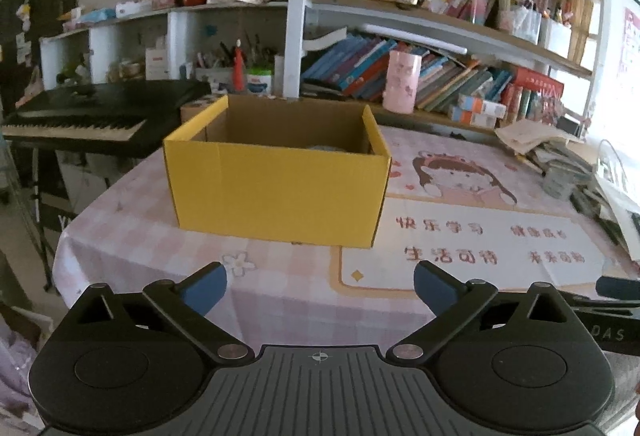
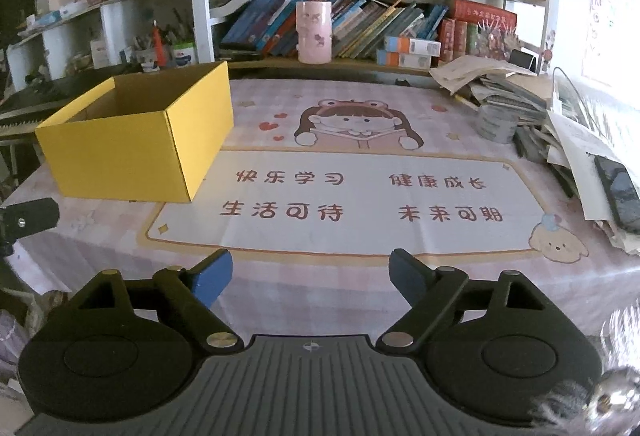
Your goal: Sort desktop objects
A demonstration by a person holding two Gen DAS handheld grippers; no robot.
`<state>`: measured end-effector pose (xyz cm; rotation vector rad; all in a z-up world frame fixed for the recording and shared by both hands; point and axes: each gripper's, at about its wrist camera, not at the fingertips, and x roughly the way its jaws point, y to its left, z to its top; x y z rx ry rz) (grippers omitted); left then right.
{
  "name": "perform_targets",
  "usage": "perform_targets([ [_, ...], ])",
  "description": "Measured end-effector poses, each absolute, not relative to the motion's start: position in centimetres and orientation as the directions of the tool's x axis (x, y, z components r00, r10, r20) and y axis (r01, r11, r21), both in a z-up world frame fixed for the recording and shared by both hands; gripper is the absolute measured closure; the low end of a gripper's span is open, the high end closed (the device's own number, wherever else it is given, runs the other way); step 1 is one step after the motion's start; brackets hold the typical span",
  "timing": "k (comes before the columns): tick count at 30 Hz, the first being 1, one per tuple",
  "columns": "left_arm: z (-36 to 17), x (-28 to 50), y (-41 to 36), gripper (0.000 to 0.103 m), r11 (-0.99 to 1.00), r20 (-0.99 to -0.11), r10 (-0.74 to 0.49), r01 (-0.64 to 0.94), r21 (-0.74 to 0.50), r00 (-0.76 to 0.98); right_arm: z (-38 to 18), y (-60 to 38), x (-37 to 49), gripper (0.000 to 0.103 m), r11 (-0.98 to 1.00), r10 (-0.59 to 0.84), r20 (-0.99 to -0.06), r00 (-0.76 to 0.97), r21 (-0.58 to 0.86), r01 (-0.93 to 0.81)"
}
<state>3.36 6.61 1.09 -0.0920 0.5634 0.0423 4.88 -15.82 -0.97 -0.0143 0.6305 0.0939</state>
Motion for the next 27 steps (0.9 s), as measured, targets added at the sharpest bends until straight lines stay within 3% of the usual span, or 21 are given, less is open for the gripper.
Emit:
perform_targets([
  [8, 0.8, 3.6, 6.7, 0.000, 0.994, -0.554, -0.003, -0.056, -0.089, 0.833, -1.1, -16.0, 4.3, 0.010, 0.996, 0.079, -0.598, 0.797, 0.011, -0.091],
  [27, -0.2, 4.0, 5.0, 0.000, 0.998, -0.624, -0.034, -0.003, -0.058, 0.781, -1.3, -16.1, 4.1, 0.007, 0.997, 0.073, -0.602, 0.795, 0.016, -0.079],
])
